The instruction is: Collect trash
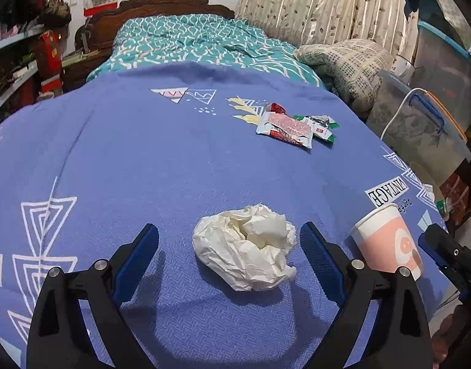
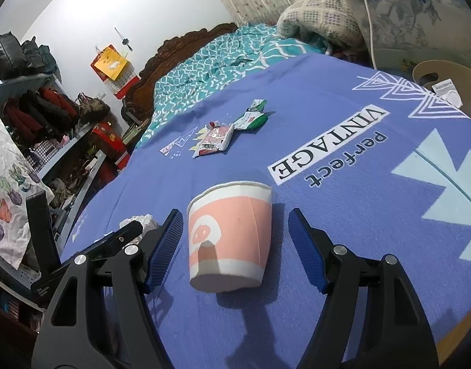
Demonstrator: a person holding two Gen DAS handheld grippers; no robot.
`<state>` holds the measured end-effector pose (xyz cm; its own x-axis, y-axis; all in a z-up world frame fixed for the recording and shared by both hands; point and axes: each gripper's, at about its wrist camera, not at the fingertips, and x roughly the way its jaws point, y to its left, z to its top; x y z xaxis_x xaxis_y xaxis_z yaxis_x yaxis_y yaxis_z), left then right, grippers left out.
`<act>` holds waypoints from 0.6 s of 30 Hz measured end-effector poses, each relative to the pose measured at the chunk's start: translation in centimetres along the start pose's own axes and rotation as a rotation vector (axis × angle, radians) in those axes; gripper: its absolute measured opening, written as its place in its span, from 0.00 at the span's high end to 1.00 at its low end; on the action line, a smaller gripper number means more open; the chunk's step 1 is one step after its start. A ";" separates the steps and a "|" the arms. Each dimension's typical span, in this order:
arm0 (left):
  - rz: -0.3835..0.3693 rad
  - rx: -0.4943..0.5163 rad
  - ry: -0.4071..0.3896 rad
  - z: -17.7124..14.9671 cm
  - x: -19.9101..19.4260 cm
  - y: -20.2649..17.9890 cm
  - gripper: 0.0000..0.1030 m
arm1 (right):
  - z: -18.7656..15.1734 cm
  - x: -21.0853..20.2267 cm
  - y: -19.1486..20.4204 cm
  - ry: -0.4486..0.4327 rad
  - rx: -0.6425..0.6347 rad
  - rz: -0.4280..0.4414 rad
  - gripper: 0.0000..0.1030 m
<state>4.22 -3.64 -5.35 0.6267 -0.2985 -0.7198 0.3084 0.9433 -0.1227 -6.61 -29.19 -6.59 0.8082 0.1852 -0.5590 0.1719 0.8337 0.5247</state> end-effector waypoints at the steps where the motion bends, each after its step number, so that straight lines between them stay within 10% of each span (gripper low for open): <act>1: 0.006 0.006 -0.006 -0.1 -0.1 -0.1 0.13 | -0.1 -0.1 0.0 0.000 0.002 0.002 0.30; 18: 0.042 0.018 -0.006 0.0 -0.1 -0.1 0.11 | -1.4 0.0 -2.6 0.054 0.088 0.006 0.30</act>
<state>4.09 -3.74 -5.30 0.6436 -0.2592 -0.7201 0.2943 0.9524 -0.0798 -7.85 -30.63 -8.83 0.7782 0.2200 -0.5882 0.2176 0.7841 0.5812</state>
